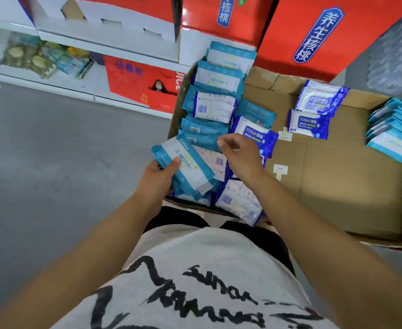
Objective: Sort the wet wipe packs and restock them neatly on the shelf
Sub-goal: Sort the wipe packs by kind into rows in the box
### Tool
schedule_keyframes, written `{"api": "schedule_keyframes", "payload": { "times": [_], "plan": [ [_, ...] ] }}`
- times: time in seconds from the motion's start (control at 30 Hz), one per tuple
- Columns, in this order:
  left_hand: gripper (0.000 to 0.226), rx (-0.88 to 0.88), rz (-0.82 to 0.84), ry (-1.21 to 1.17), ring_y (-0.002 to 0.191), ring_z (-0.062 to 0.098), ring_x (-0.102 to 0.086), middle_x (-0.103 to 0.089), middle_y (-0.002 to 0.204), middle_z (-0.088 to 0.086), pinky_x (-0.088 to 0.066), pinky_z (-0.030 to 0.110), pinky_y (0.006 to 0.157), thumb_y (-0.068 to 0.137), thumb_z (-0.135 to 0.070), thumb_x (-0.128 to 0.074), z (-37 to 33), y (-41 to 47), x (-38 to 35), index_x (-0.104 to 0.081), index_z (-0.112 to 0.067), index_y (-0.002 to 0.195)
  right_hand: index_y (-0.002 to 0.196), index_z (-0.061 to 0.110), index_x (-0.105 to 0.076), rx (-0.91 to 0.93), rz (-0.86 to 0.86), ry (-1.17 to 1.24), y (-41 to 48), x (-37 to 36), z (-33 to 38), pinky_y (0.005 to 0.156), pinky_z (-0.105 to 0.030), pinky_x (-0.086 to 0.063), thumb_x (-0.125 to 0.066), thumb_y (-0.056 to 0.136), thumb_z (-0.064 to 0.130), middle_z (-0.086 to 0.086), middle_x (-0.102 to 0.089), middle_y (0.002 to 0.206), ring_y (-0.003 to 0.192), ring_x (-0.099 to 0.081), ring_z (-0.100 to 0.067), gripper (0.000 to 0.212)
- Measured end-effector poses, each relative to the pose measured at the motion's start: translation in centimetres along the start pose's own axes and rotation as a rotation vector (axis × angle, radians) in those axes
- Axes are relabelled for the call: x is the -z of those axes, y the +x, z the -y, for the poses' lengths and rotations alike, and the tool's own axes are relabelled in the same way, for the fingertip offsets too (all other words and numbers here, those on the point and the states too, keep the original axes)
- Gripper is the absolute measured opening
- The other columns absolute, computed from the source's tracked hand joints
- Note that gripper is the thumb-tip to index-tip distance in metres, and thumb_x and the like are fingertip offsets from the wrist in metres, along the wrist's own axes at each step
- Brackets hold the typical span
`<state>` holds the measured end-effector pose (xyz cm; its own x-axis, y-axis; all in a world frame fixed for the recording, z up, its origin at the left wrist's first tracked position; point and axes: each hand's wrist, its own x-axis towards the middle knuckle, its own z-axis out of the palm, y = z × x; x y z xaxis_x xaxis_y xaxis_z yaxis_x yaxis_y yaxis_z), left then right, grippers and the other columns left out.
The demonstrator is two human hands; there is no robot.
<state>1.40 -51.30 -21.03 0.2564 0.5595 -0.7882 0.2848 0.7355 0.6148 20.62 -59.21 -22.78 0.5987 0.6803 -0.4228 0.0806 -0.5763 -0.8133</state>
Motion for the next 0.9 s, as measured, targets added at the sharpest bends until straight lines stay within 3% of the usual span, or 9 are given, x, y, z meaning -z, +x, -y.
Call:
{"api": "schedule_keyframes", "payload": {
  "times": [0.17, 0.27, 0.33, 0.4, 0.5, 0.63, 0.77, 0.83, 0.9],
  "plan": [
    [0.030, -0.007, -0.066, -0.044, 0.109, 0.020, -0.072, -0.073, 0.122, 0.001, -0.062, 0.041, 0.090, 0.104, -0.027, -0.060, -0.7, -0.2, 2.6, -0.058, -0.018, 0.132, 0.123, 0.013, -0.067, 0.136, 0.085, -0.350, 5.2, -3.1, -0.3, 0.099, -0.023, -0.037, -0.068, 0.094, 0.034, -0.002, -0.065, 0.127, 0.122, -0.055, -0.018, 0.036],
    [0.027, 0.008, -0.098, -0.070, 0.105, 0.017, -0.073, -0.073, 0.120, -0.001, -0.063, 0.038, 0.085, 0.103, -0.027, -0.060, -0.4, -0.3, 3.8, -0.059, -0.020, 0.129, 0.117, 0.020, -0.068, 0.099, 0.091, -0.534, 6.5, -4.1, -2.0, 0.098, -0.044, -0.044, -0.072, 0.089, 0.040, -0.002, -0.064, 0.117, 0.116, -0.055, -0.024, 0.034],
    [0.028, 0.022, -0.123, -0.084, 0.104, 0.017, -0.074, -0.073, 0.119, 0.000, -0.063, 0.036, 0.081, 0.103, -0.026, -0.061, 0.0, -0.2, 4.5, -0.059, -0.019, 0.130, 0.104, 0.024, -0.071, 0.087, 0.085, -0.608, 6.5, -4.0, -2.6, 0.092, -0.046, -0.045, -0.073, 0.088, 0.037, -0.002, -0.066, 0.105, 0.108, -0.057, -0.026, 0.020],
    [0.025, 0.028, -0.126, -0.093, 0.102, 0.016, -0.074, -0.074, 0.117, -0.001, -0.063, 0.033, 0.077, 0.103, -0.025, -0.061, 0.3, -0.2, 5.0, -0.060, -0.019, 0.128, 0.084, 0.025, -0.068, 0.136, 0.068, -0.558, 6.2, -3.5, -2.8, 0.081, -0.042, -0.046, -0.076, 0.087, 0.031, 0.000, -0.063, 0.088, 0.093, -0.059, -0.025, 0.010],
    [0.019, 0.035, -0.129, -0.107, 0.100, 0.014, -0.074, -0.074, 0.114, -0.003, -0.063, 0.033, 0.077, 0.104, -0.025, -0.060, 0.8, -0.4, 5.5, -0.060, -0.022, 0.122, 0.080, 0.015, -0.065, 0.216, -0.007, -0.337, 4.8, -2.2, -2.3, 0.072, -0.027, -0.043, -0.079, 0.084, 0.014, 0.001, -0.058, 0.087, 0.082, -0.055, -0.017, 0.015],
    [0.025, 0.049, -0.124, -0.117, 0.104, 0.016, -0.074, -0.074, 0.117, -0.002, -0.063, 0.035, 0.080, 0.103, -0.026, -0.061, 1.1, -0.5, 5.6, -0.059, -0.022, 0.128, 0.081, 0.004, -0.063, 0.203, -0.023, -0.161, 1.3, -0.3, -0.8, 0.082, -0.011, -0.046, -0.076, 0.087, 0.010, 0.003, -0.068, 0.110, 0.099, -0.064, -0.010, 0.016],
    [0.028, 0.051, -0.137, -0.125, 0.107, 0.019, -0.072, -0.072, 0.121, 0.001, -0.062, 0.040, 0.086, 0.103, -0.026, -0.061, 0.9, -0.4, 5.1, -0.058, -0.020, 0.130, 0.076, 0.004, -0.062, 0.194, 0.043, -0.179, -3.8, -0.2, -2.5, 0.090, -0.003, -0.040, -0.077, 0.085, 0.007, 0.001, -0.067, 0.123, 0.114, -0.060, -0.010, 0.018],
    [0.024, 0.049, -0.136, -0.128, 0.105, 0.018, -0.073, -0.072, 0.119, 0.000, -0.062, 0.039, 0.085, 0.103, -0.026, -0.062, 0.9, -0.2, 4.8, -0.059, -0.021, 0.126, 0.079, 0.008, -0.064, 0.150, 0.114, -0.187, -6.0, -1.3, -4.1, 0.095, -0.008, -0.040, -0.079, 0.083, 0.007, -0.003, -0.067, 0.127, 0.117, -0.059, -0.015, 0.015],
    [0.022, 0.049, -0.131, -0.123, 0.103, 0.017, -0.073, -0.072, 0.117, -0.001, -0.062, 0.038, 0.083, 0.103, -0.025, -0.062, 1.1, -0.2, 4.7, -0.058, -0.022, 0.124, 0.088, 0.010, -0.069, 0.130, 0.196, -0.253, -7.3, -2.4, -5.6, 0.097, -0.025, -0.045, -0.080, 0.084, 0.017, -0.005, -0.066, 0.129, 0.119, -0.059, -0.019, 0.013]
  ]
}}
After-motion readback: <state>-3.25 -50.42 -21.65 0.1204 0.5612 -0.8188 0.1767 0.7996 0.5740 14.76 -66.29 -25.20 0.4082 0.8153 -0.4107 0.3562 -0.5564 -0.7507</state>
